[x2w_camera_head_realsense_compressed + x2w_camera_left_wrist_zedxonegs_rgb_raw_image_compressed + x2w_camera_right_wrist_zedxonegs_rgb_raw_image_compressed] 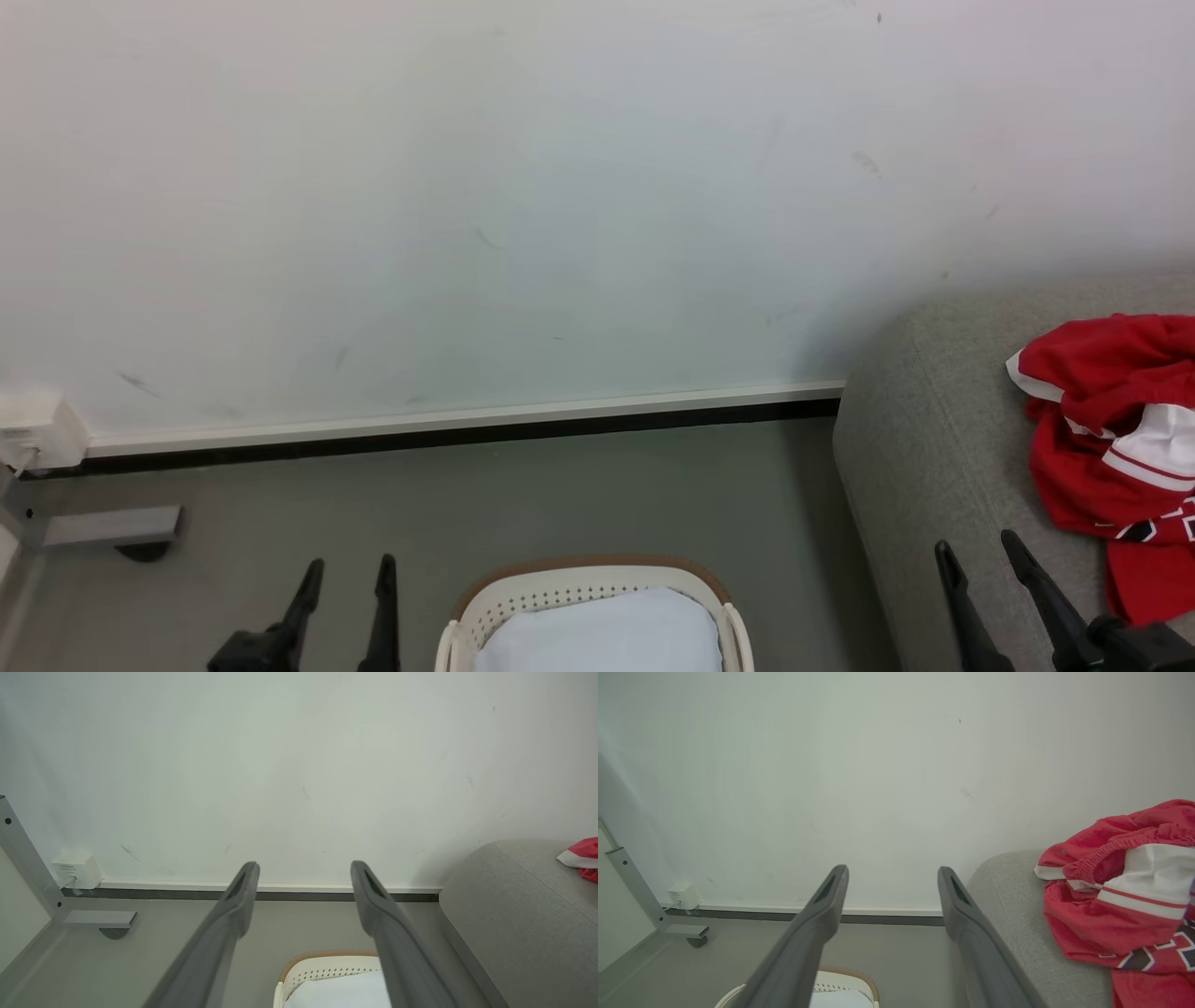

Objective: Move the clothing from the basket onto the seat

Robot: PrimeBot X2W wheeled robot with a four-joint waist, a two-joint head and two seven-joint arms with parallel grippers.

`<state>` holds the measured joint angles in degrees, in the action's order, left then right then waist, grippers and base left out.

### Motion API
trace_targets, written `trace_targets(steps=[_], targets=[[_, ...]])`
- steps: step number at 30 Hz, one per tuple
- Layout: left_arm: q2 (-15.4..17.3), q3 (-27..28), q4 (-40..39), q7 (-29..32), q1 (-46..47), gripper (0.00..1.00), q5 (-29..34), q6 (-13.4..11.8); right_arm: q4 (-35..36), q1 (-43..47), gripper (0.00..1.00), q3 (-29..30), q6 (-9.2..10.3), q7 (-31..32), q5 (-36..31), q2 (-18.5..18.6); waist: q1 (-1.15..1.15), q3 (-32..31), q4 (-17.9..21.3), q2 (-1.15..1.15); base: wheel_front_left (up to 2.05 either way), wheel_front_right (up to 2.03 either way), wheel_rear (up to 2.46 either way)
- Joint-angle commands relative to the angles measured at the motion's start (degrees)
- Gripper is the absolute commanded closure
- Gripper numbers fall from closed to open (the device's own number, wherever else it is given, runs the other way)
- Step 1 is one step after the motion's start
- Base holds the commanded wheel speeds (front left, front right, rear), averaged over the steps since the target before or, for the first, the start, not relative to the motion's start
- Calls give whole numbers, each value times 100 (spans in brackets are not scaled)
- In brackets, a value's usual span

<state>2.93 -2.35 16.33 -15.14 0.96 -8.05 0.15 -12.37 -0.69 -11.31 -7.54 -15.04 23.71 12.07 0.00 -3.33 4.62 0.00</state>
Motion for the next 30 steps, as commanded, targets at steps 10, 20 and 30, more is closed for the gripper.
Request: trace_targets(steps=[10,20,30], targets=[[5,1,-54,-1,40,0,-44,52,-80,-88,0,-106,11,-18,-23,-2,0,6,-16,0,0,0,0],[5,-11,-31,-1,17,0,-137,35,-107,-85,0,-133,11,-18,7,20,0,4,-8,0,0,0,0],[-35,111,179,218,38,100,-685,100,-206,10,100,-33,-1,152,524,-123,0,20,-30,0,0,0,0]])
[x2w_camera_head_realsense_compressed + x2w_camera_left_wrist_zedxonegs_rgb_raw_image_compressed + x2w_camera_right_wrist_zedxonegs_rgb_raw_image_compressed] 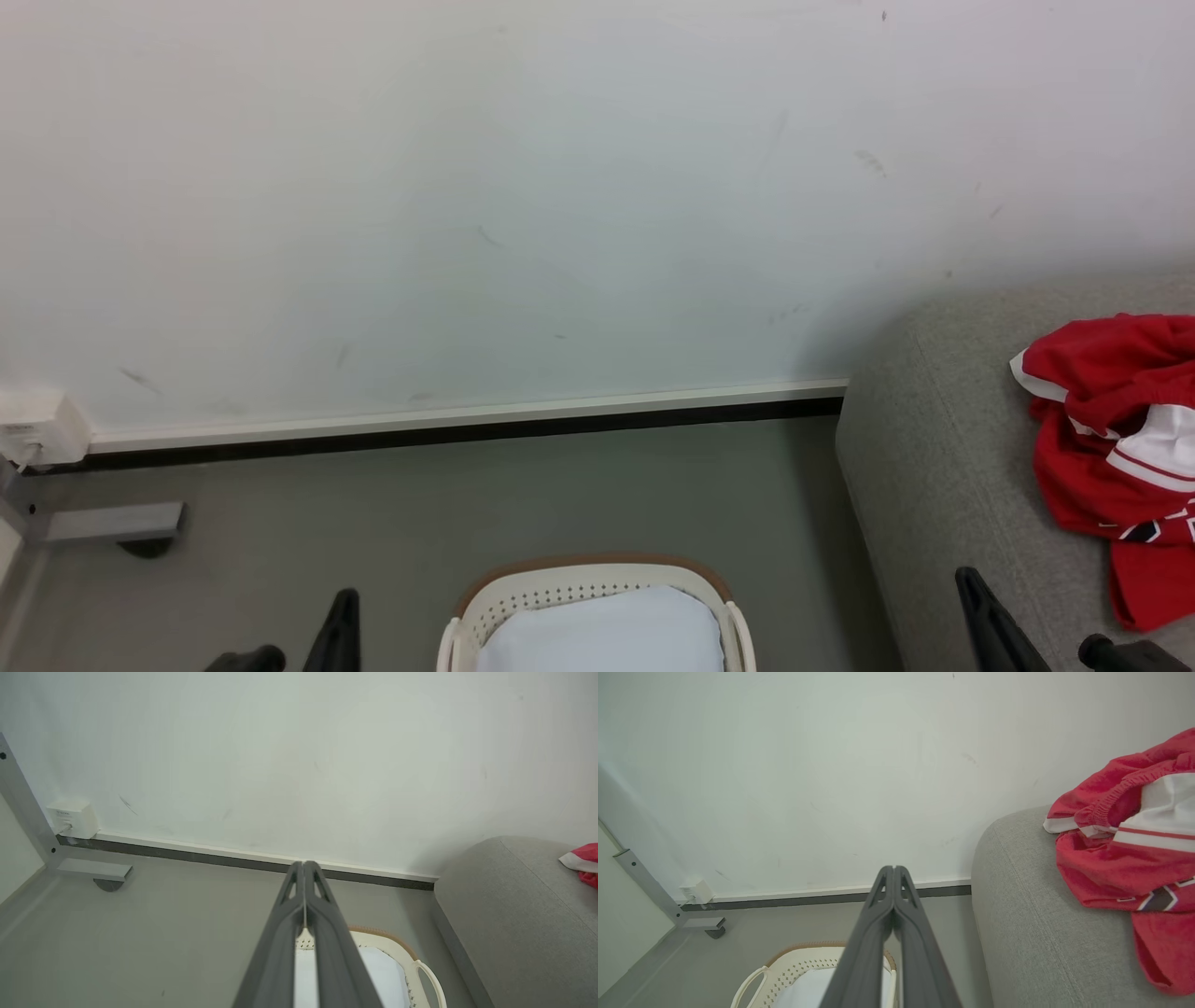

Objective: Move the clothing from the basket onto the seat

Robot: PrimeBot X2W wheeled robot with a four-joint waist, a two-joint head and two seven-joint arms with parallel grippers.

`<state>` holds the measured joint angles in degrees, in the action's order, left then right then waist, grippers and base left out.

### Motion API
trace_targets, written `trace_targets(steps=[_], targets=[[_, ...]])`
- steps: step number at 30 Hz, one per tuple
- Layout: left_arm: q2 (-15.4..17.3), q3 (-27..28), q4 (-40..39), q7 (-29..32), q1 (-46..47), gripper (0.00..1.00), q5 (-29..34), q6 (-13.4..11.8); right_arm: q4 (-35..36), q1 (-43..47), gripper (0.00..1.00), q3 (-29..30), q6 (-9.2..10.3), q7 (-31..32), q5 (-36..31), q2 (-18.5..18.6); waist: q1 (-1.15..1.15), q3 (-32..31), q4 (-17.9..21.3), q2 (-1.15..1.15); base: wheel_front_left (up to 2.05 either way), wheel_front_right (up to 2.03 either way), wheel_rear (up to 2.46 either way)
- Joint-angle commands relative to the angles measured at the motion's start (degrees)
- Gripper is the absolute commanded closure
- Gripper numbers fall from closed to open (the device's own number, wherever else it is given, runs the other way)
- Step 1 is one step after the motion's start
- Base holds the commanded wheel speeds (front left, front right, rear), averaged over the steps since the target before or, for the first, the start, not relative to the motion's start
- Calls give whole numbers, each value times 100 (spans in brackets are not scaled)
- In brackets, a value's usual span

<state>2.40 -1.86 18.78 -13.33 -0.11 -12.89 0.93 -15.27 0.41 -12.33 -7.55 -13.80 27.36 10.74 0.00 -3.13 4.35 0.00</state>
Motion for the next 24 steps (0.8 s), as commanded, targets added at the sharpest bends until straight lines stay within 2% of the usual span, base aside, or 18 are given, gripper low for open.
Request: trace_targets(steps=[1,24], targets=[[18,72,-75,64,151,100,-316,31,84,-109,100,94,1,56,255,1,0,4,-7,0,0,0,0],[31,257,-242,578,271,100,-2503,211,103,-284,100,563,3,582,2074,-187,0,65,-86,0,0,0,0]])
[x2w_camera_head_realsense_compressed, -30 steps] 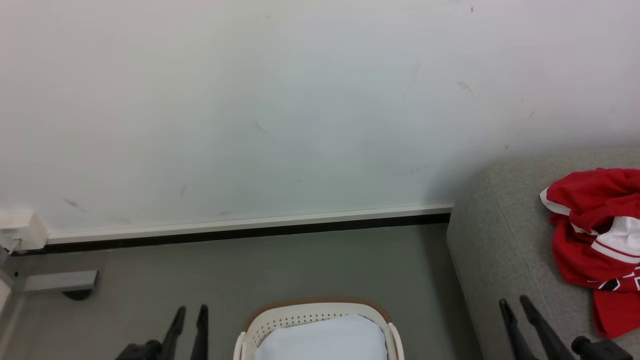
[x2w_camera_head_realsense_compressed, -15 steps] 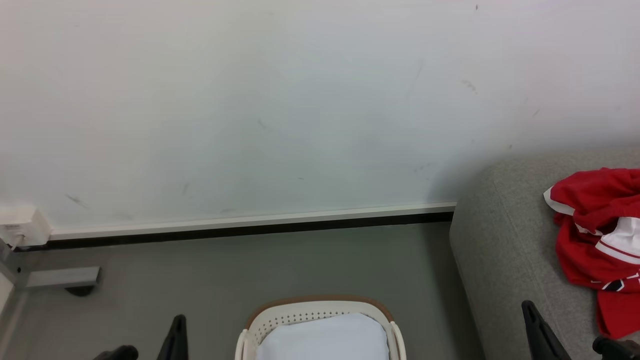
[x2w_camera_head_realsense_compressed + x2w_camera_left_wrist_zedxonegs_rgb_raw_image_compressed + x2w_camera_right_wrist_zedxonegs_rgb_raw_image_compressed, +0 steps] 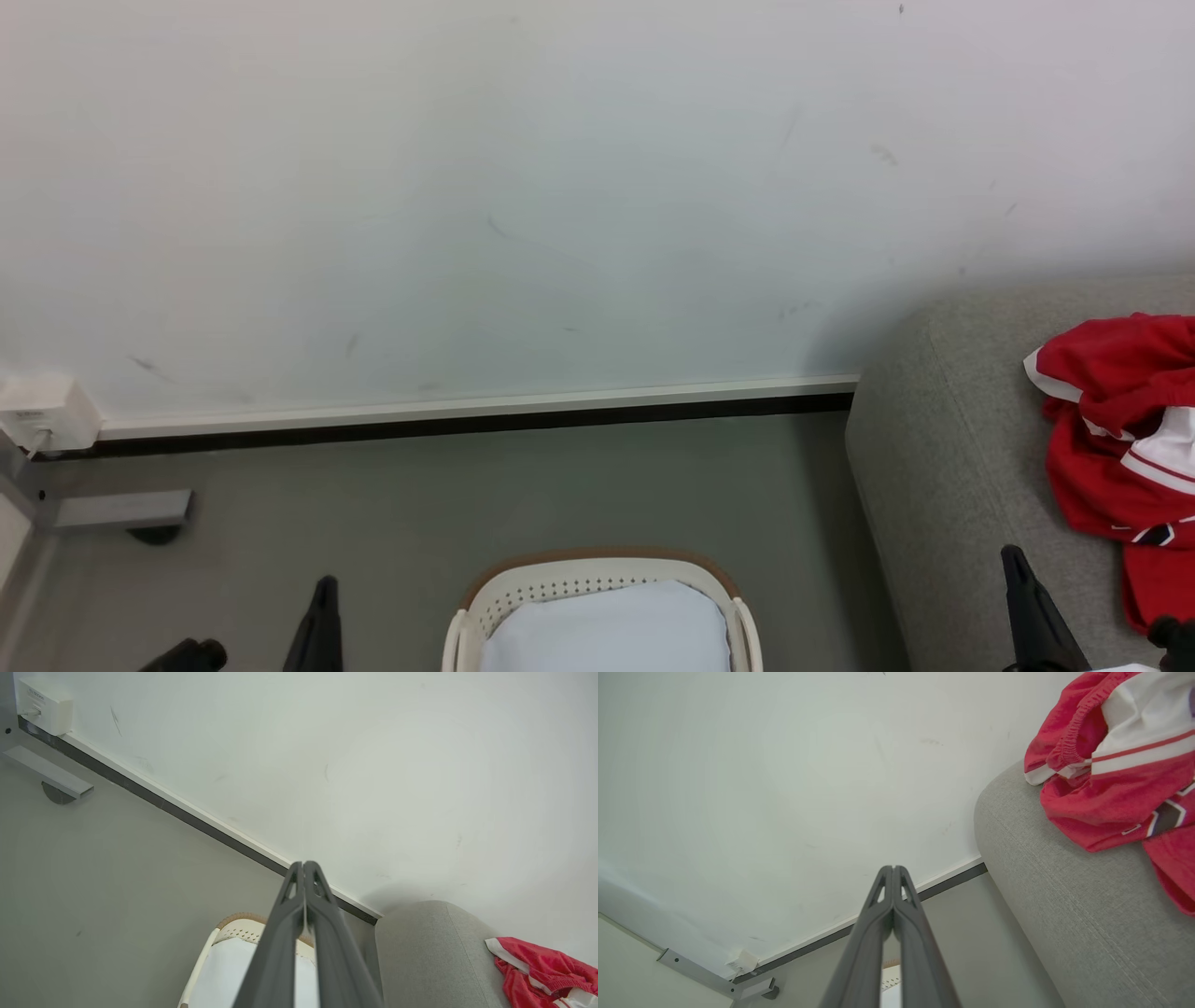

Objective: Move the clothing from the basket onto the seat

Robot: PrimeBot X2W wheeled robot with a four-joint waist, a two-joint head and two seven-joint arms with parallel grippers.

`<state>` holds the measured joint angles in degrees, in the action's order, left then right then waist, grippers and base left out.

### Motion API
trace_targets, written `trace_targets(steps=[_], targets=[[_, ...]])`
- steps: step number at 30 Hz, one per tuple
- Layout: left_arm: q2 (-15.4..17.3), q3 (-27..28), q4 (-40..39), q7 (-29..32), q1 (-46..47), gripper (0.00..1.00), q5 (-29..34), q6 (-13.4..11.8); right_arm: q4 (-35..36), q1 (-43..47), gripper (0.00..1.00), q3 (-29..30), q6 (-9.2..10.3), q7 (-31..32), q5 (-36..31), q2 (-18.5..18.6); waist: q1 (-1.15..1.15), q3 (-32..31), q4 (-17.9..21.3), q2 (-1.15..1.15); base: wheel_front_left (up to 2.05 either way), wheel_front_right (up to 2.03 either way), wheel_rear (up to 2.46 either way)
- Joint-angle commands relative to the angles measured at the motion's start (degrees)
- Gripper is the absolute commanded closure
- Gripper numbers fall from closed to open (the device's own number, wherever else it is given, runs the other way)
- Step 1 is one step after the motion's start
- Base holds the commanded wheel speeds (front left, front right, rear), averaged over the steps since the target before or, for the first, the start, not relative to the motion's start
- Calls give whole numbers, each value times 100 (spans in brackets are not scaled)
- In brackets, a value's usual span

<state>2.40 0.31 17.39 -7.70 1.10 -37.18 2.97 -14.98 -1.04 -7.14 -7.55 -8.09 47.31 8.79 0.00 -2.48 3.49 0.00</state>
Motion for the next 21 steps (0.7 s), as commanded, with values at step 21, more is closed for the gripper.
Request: trace_targets(steps=[21], targets=[[42,220,-179,437,273,100,-1717,146,93,-269,100,416,5,424,1431,-149,0,57,-75,0,0,0,0]])
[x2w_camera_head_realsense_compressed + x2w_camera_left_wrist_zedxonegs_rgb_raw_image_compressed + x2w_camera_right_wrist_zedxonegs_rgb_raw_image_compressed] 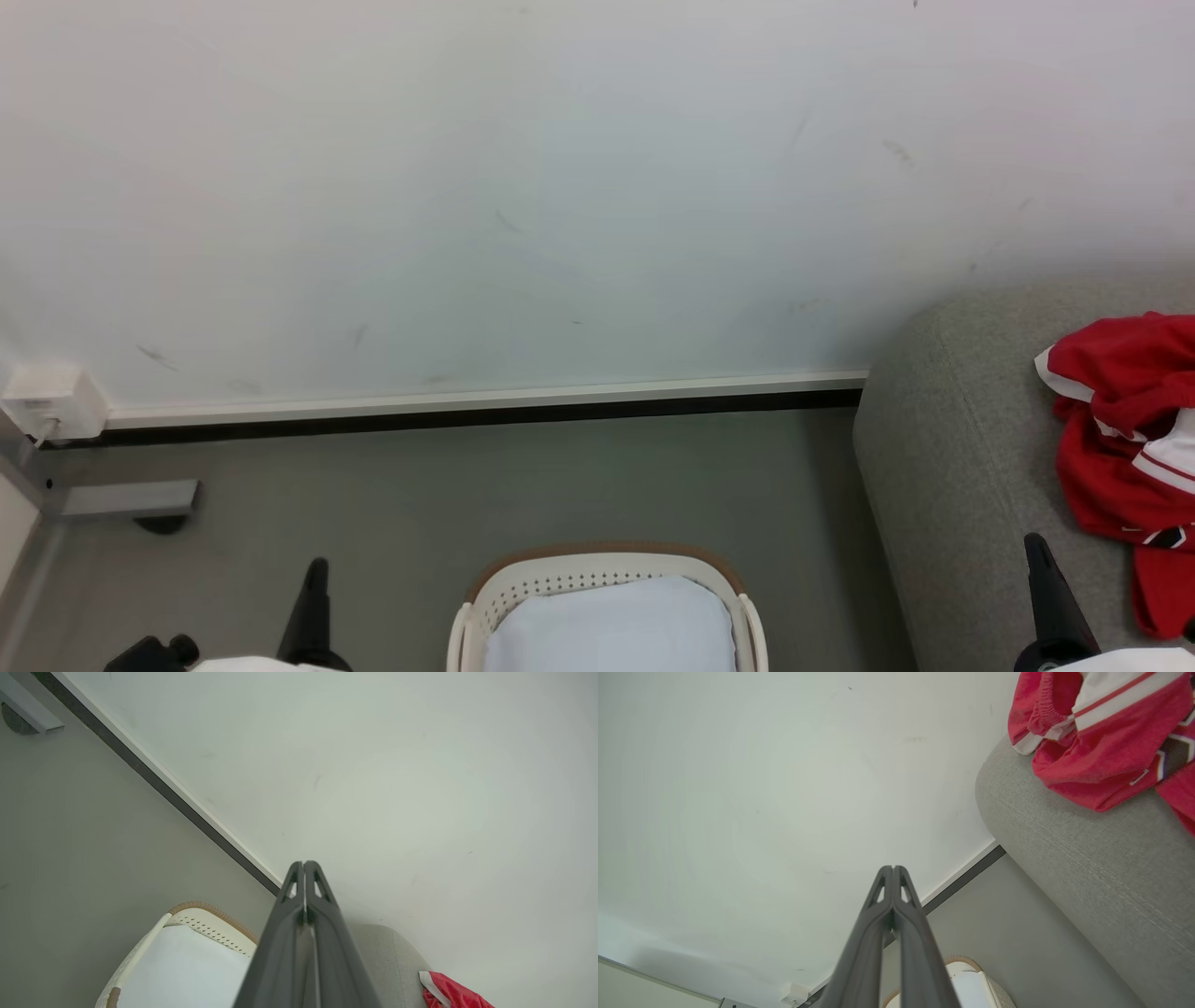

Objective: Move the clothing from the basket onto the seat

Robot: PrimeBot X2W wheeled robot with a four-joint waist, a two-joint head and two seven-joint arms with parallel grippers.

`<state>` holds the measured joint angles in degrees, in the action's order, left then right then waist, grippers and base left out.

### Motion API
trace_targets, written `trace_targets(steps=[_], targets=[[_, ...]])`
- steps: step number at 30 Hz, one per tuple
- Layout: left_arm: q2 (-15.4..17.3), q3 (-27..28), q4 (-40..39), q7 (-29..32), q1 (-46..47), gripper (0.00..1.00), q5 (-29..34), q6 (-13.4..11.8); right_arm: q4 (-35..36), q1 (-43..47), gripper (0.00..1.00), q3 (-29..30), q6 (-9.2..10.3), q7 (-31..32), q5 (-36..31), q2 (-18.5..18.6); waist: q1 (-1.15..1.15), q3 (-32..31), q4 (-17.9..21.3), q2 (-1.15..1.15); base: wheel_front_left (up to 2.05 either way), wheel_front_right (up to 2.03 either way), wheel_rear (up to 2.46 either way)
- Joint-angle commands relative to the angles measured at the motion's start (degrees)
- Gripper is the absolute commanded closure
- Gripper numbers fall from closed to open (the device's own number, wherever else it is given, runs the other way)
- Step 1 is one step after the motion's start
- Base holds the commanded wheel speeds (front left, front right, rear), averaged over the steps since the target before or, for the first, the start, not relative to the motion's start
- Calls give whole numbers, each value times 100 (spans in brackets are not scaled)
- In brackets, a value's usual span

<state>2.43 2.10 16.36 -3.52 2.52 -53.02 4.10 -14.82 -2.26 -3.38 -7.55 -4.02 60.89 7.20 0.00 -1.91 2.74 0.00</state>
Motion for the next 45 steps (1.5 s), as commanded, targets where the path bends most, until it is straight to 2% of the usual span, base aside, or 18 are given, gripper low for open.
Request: trace_targets(steps=[1,22,45], targets=[[39,48,-80,42,136,100,-196,40,77,-154,100,57,5,38,129,3,0,3,-4,0,0,0,0],[48,194,-142,385,236,100,-1521,149,88,-254,100,367,6,379,1210,-129,0,61,-80,0,0,0,0],[57,321,-190,700,314,100,-2687,249,97,-338,100,660,8,693,2173,-264,0,124,-163,0,0,0,0]])
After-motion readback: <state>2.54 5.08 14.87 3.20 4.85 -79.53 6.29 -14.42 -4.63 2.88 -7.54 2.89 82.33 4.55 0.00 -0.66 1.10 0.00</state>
